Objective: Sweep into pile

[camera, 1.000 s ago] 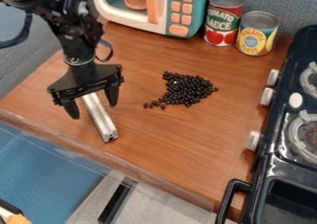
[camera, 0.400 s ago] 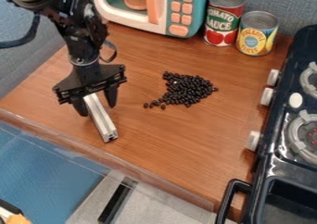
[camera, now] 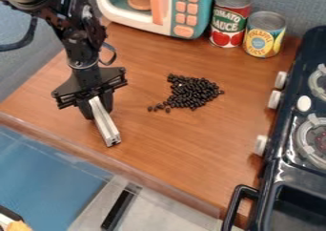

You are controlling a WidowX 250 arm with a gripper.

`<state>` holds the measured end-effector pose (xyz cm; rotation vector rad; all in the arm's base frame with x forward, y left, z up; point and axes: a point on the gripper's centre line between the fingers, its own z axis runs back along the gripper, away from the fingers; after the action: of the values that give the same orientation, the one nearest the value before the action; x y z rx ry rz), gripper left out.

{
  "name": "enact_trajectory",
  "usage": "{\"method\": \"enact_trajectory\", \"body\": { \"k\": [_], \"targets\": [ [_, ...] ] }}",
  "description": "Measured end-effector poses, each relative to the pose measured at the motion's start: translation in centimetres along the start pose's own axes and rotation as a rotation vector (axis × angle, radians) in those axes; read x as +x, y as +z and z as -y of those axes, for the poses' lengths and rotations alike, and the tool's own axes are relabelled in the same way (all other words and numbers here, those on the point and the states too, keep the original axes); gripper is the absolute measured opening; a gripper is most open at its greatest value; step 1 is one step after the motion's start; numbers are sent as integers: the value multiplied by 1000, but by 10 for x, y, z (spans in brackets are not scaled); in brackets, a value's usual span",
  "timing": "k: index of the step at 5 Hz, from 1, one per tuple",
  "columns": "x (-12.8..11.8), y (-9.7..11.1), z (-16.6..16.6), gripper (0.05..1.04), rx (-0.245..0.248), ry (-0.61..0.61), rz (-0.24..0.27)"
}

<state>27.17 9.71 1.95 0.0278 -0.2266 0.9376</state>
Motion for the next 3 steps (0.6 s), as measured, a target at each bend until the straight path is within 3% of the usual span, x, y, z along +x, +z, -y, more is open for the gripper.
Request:
{"method": "enact_trajectory", "body": {
  "k": [3],
  "targets": [
    [-4, -1, 18, 366, -17, 5, -10]
  ]
}}
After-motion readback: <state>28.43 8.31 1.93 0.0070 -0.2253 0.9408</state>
